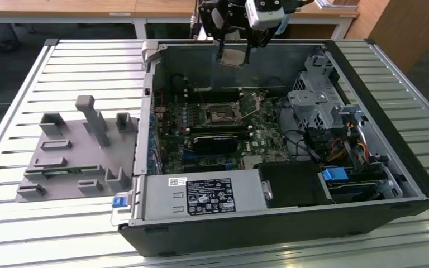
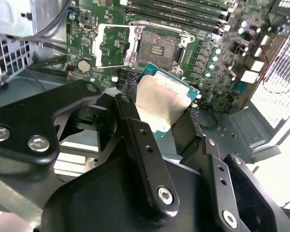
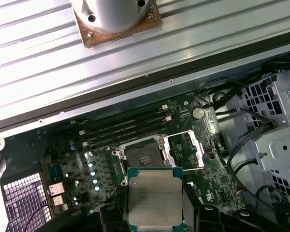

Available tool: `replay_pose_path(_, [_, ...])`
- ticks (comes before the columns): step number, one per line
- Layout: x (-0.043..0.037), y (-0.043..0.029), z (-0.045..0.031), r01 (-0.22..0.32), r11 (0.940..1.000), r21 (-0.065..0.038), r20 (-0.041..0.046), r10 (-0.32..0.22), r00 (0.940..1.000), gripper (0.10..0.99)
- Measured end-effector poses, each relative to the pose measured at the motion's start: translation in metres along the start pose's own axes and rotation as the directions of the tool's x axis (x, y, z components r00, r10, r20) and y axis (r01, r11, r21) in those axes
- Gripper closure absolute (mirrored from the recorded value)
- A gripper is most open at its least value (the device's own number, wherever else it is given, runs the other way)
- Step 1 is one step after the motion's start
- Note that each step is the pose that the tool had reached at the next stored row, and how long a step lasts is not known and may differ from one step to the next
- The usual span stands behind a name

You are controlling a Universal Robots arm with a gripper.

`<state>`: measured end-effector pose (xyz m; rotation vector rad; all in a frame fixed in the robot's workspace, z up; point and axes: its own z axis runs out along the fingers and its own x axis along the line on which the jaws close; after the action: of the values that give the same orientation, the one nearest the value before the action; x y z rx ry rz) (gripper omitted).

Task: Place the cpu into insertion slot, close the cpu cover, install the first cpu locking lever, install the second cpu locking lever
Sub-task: 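Place the cpu into insertion slot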

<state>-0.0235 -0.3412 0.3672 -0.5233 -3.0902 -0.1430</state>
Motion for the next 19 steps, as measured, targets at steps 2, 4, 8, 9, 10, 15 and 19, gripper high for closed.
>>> replay_pose_path(2, [0.0,0.0,0.0002,-0.029,0.9996,-0.001,0.0026,0.029,0.9996,0.549])
replay_pose_path(4, [0.0,-0.0001,0.0006,-0.063,0.998,-0.001,0.0056,0.063,0.998,0.549])
replay_pose_path(8, [-0.0001,-0.0001,0.0011,-0.121,0.9926,-0.003,0.0107,0.121,0.9926,0.549])
replay_pose_path(9, [0.0,-0.0001,0.0013,-0.133,0.9911,-0.003,0.0117,0.133,0.991,0.549])
replay_pose_path(10, [0.0,-0.0001,0.0013,-0.145,0.9894,-0.004,0.0128,0.145,0.9893,0.549])
replay_pose_path(15, [-0.0001,-0.0002,0.002,-0.196,0.9806,-0.006,0.0171,0.196,0.9805,0.549])
replay_pose_path(19, [-0.0001,-0.0002,0.0024,-0.227,0.9738,-0.007,0.0198,0.227,0.9736,0.549])
